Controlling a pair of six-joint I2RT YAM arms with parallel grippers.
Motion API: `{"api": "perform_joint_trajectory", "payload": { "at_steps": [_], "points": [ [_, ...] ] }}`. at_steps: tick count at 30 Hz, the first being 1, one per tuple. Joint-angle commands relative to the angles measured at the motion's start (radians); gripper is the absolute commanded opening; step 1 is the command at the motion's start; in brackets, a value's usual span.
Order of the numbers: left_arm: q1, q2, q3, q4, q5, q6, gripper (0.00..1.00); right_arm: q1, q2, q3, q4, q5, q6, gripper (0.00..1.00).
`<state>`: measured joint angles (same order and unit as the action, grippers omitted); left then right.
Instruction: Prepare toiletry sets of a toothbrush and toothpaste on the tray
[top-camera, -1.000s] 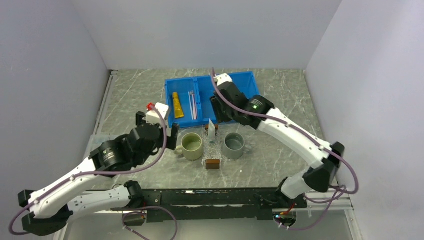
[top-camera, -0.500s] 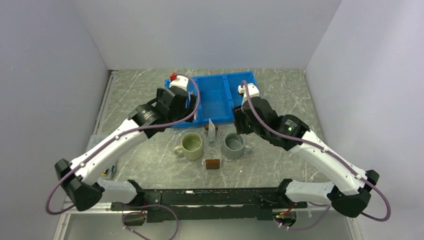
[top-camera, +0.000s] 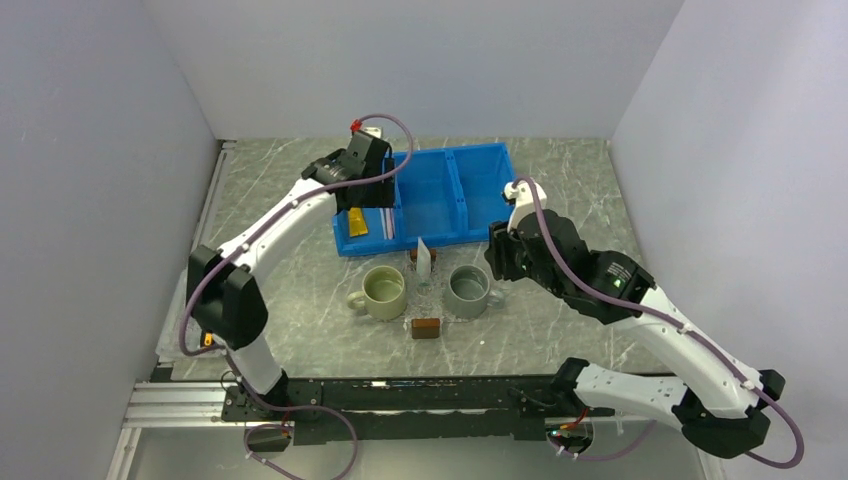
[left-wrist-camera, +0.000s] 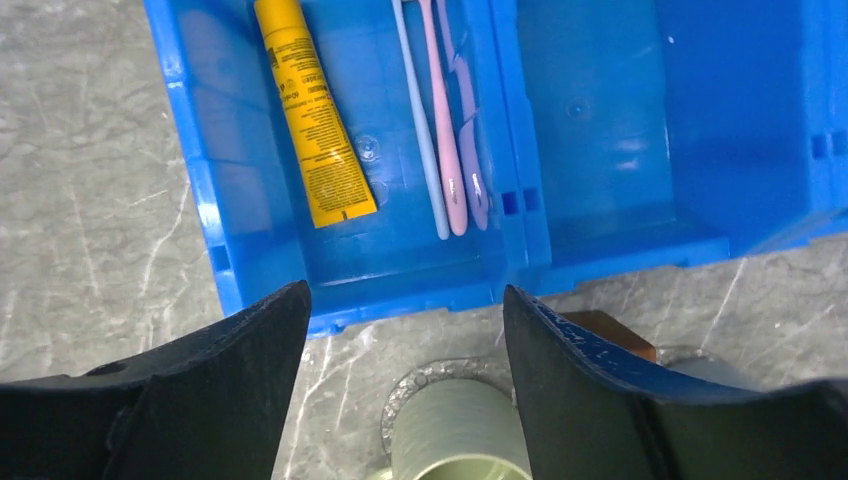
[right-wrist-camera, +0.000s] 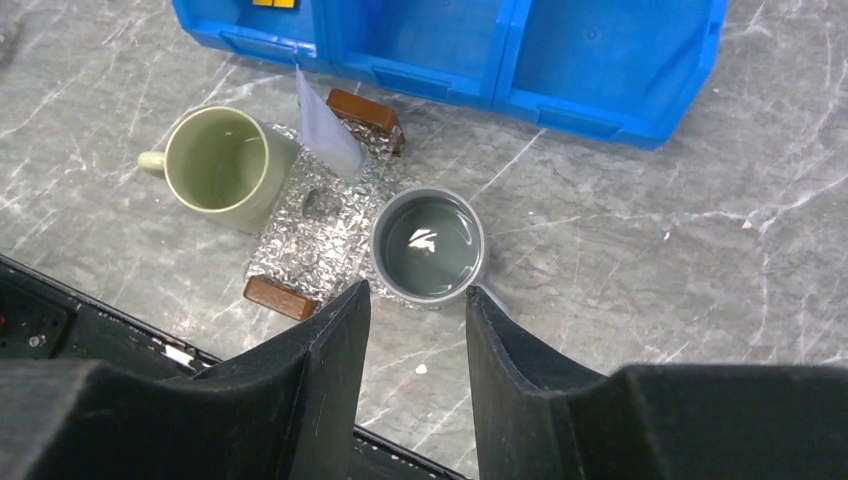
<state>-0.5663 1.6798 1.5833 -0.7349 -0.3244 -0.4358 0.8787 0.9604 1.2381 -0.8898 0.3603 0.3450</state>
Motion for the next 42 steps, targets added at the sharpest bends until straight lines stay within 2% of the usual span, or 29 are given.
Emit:
{"api": "perform_joint_trajectory", "payload": {
  "at_steps": [1, 6, 14, 22, 42],
  "points": [
    [0.060, 0.063, 0.068, 0.026, 0.085, -0.044, 0.74, 0.001, -0.046, -0.012, -0.014, -0.001, 0.015, 0.42],
    [0.129, 0.154, 0.116, 0.004, 0.126, -0.085, 0.62, 0.001, -0.058, -0.013, -0.026, -0.010, 0.016, 0.41],
    [0.189, 0.269, 0.122, 0.068, 0.252, -0.122, 0.53, 0.000, -0.056, -0.014, -0.029, -0.019, 0.012, 0.41],
    [0.202, 0.386, 0.178, 0.087, 0.315, -0.146, 0.51, 0.000, -0.053, -0.032, -0.023, -0.028, 0.020, 0.41],
    [0.192, 0.539, 0.260, 0.075, 0.276, -0.181, 0.56, 0.001, -0.060, -0.050, -0.024, -0.018, 0.019, 0.41]
  ]
}}
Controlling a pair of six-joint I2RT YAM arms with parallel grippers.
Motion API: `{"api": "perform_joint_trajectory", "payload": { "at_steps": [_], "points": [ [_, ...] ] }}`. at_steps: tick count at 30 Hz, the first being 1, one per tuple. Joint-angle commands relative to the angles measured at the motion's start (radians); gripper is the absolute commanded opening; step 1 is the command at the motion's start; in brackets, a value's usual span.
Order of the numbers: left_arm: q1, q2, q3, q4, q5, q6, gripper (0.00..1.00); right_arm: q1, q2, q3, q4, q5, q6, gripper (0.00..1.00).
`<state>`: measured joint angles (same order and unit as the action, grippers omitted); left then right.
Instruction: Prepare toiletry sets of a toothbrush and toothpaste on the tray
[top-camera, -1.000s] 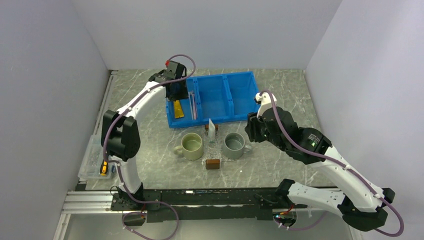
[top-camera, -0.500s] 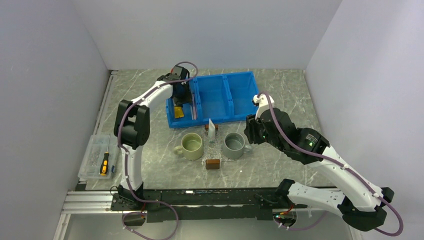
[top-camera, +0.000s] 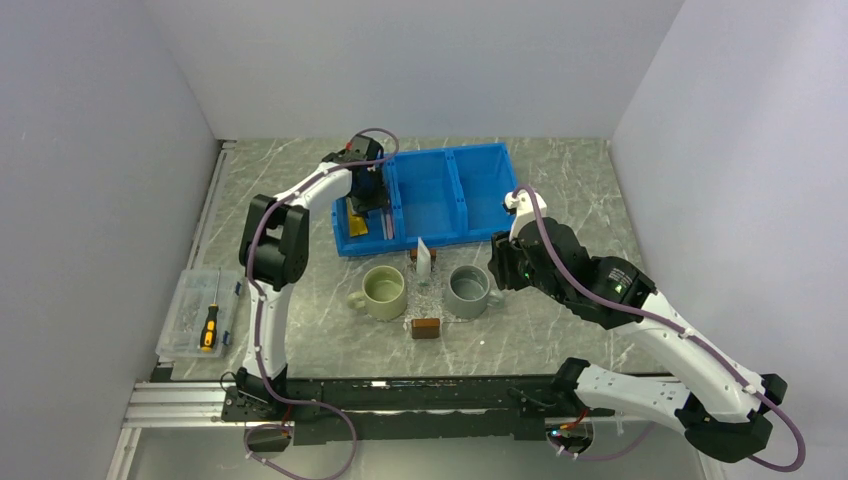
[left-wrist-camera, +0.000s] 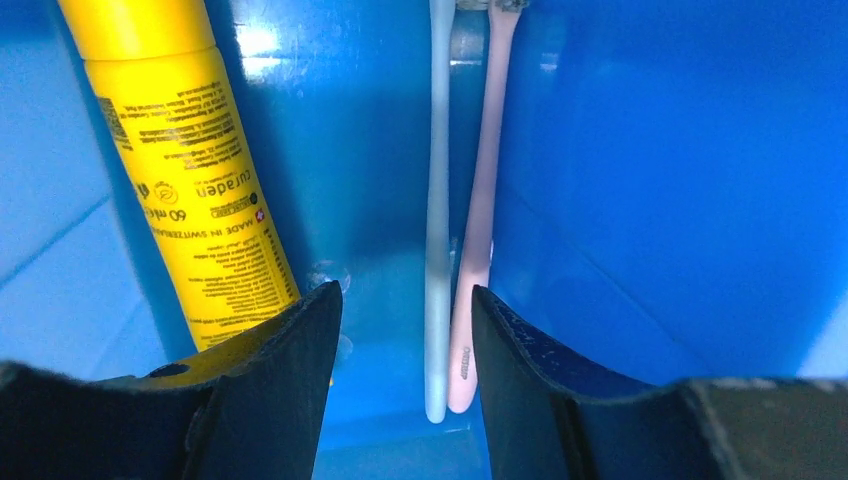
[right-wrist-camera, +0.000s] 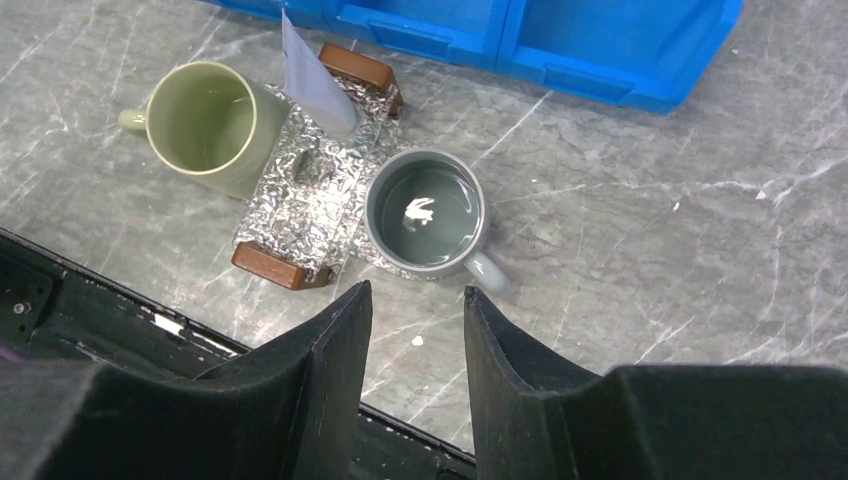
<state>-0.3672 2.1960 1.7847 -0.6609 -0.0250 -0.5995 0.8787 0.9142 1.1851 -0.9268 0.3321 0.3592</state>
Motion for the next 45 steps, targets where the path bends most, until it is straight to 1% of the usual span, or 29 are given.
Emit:
{"api": "perform_joint_trajectory", "payload": {
  "at_steps": [1, 7, 12, 15, 19, 26, 30, 33, 40, 45],
  "points": [
    [-0.011, 0.029, 0.065, -0.004, -0.028, -0.017, 0.57, 0.002, -0.014, 0.002, 0.012, 0.011, 0.004, 0.41],
    [-0.041, 0.060, 0.100, -0.023, -0.055, -0.002, 0.62, 0.001, -0.015, -0.009, 0.015, 0.015, 0.001, 0.41],
    [-0.051, 0.070, 0.107, -0.033, -0.059, 0.008, 0.64, 0.000, -0.019, -0.008, 0.019, 0.019, -0.003, 0.41],
    [-0.056, 0.072, 0.106, -0.042, -0.070, 0.018, 0.61, 0.000, -0.020, -0.007, 0.018, 0.020, -0.006, 0.41],
    [-0.063, 0.078, 0.106, -0.066, -0.103, 0.036, 0.56, -0.001, -0.022, -0.008, 0.021, 0.019, -0.004, 0.41],
    [-0.067, 0.094, 0.098, -0.096, -0.132, 0.046, 0.51, 0.001, -0.025, -0.006, 0.020, 0.013, -0.001, 0.41],
    [-0.066, 0.095, 0.090, -0.103, -0.136, 0.051, 0.46, 0.000, -0.030, -0.005, 0.021, 0.010, 0.001, 0.41],
    [-0.067, 0.083, 0.076, -0.099, -0.139, 0.054, 0.40, 0.001, -0.030, -0.005, 0.022, 0.007, 0.004, 0.41],
    [-0.067, 0.059, 0.061, -0.092, -0.130, 0.065, 0.23, 0.000, -0.026, 0.005, 0.020, -0.001, 0.007, 0.41],
    [-0.067, 0.044, 0.056, -0.080, -0.120, 0.072, 0.09, -0.001, -0.021, 0.011, 0.018, -0.005, 0.013, 0.41]
  ]
}}
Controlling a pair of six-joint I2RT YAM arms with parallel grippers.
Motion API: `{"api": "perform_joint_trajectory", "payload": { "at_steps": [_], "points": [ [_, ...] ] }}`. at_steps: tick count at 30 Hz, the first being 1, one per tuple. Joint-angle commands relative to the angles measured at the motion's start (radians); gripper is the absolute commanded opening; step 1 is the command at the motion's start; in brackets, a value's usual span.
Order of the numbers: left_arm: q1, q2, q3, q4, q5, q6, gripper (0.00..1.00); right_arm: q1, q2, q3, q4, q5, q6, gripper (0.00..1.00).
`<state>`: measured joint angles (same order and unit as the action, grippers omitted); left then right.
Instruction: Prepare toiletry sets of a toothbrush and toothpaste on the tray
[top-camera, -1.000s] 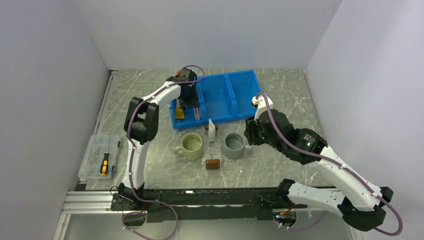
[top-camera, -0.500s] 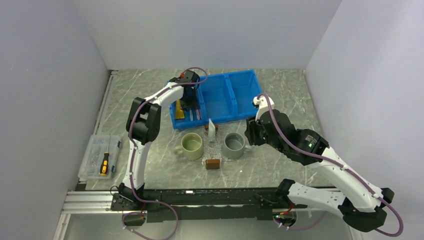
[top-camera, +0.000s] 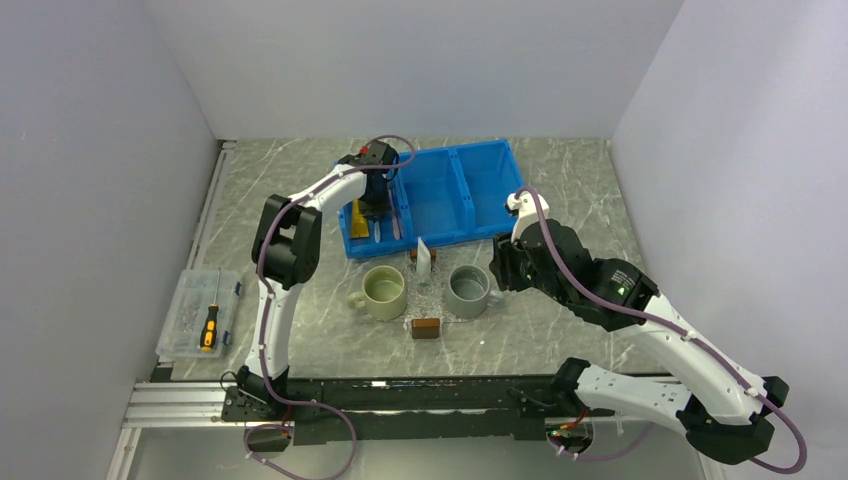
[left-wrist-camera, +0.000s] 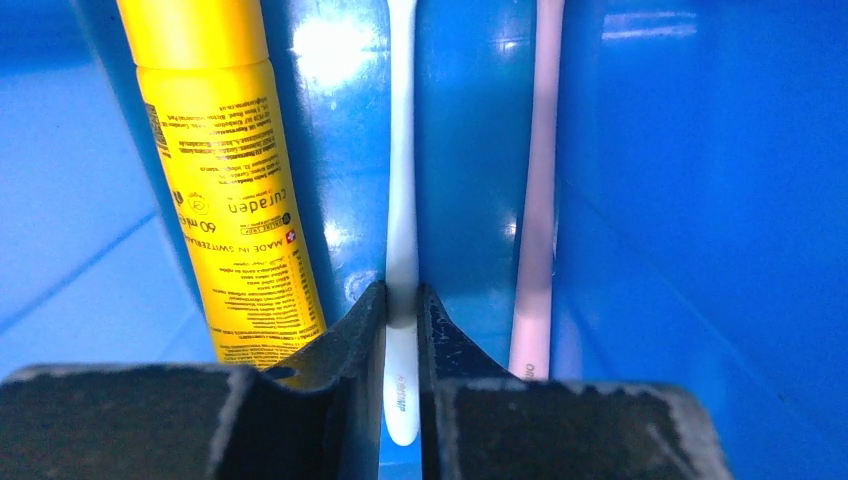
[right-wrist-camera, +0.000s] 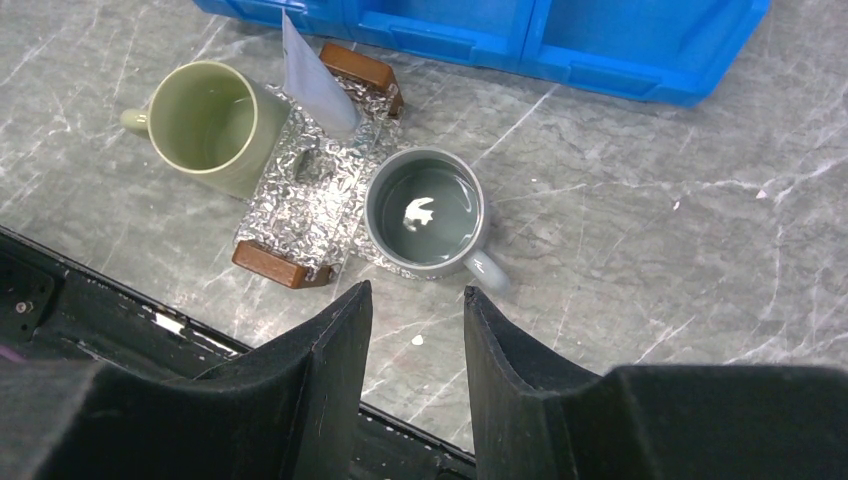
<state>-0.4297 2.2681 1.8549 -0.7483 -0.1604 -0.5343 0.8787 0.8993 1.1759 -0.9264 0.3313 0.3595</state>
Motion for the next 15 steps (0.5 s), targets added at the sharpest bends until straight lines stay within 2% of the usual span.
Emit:
{"api": "perform_joint_trajectory", "payload": {
  "at_steps": [1, 2, 15],
  "points": [
    [-0.004, -0.032, -0.014, 0.010, 0.017, 0.010, 0.04, 0.000, -0.005, 0.021, 0.016, -0.005, 0.013, 0.41],
    [-0.003, -0.036, -0.014, 0.012, 0.018, 0.011, 0.00, 0.001, -0.005, 0.022, 0.016, -0.006, 0.015, 0.41],
    [0.009, -0.227, -0.073, 0.077, 0.022, 0.057, 0.00, 0.000, 0.016, 0.031, 0.035, -0.023, 0.027, 0.41]
  ]
}}
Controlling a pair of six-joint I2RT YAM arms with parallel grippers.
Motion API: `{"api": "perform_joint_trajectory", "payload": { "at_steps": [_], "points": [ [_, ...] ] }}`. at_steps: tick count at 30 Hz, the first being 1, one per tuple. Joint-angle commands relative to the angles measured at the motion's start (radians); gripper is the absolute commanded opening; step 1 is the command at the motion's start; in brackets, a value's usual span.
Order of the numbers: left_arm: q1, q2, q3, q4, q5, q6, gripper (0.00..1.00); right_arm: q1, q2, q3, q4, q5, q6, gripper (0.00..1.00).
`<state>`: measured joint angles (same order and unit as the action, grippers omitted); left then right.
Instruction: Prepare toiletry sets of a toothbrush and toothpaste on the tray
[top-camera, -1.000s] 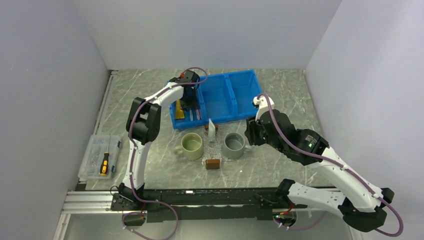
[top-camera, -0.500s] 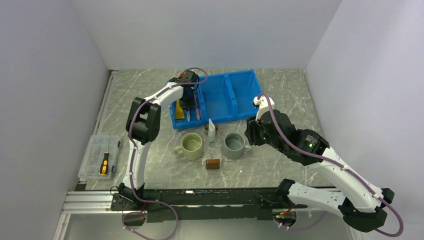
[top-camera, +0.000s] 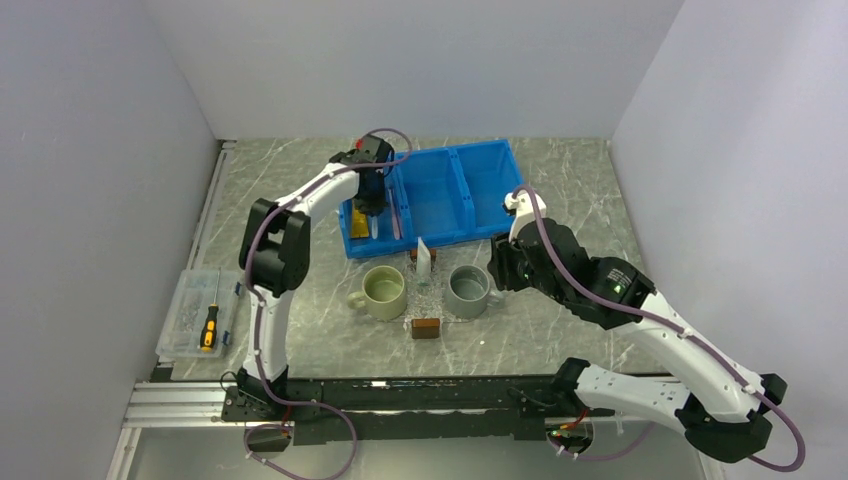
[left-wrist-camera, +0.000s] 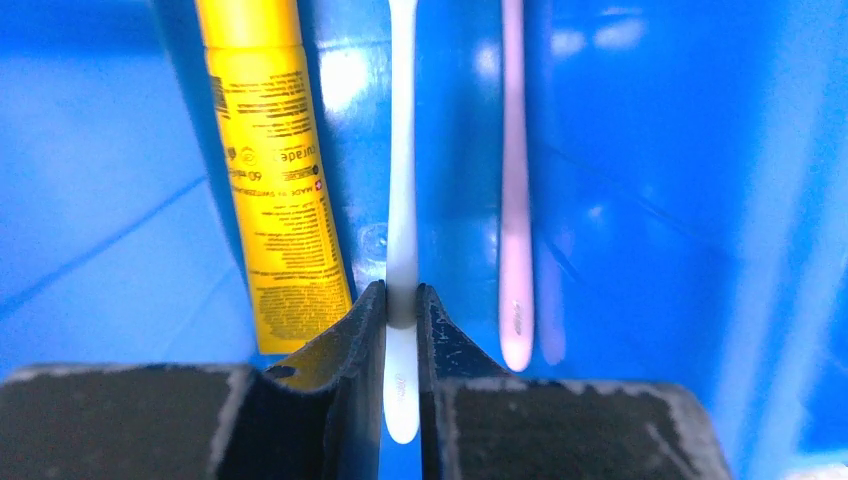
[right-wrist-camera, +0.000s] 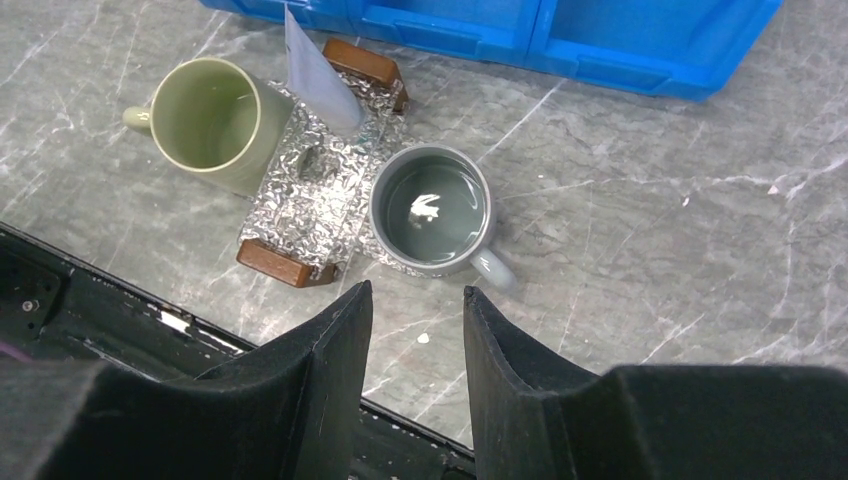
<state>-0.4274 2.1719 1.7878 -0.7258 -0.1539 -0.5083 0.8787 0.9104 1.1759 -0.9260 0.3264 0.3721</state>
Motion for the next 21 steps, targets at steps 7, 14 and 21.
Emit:
{"api": "perform_joint_trajectory", "payload": {
  "at_steps": [7, 14, 21],
  "points": [
    [0.009, -0.235, -0.034, 0.080, 0.051, 0.054, 0.00, 0.000, 0.021, 0.044, 0.047, -0.027, 0.018, 0.41],
    [0.009, -0.379, -0.103, 0.107, 0.143, 0.093, 0.00, 0.000, 0.051, 0.087, 0.057, -0.054, -0.003, 0.41],
    [0.009, -0.573, -0.241, 0.135, 0.344, 0.144, 0.00, 0.000, 0.059, 0.094, 0.098, -0.078, -0.027, 0.41]
  ]
}}
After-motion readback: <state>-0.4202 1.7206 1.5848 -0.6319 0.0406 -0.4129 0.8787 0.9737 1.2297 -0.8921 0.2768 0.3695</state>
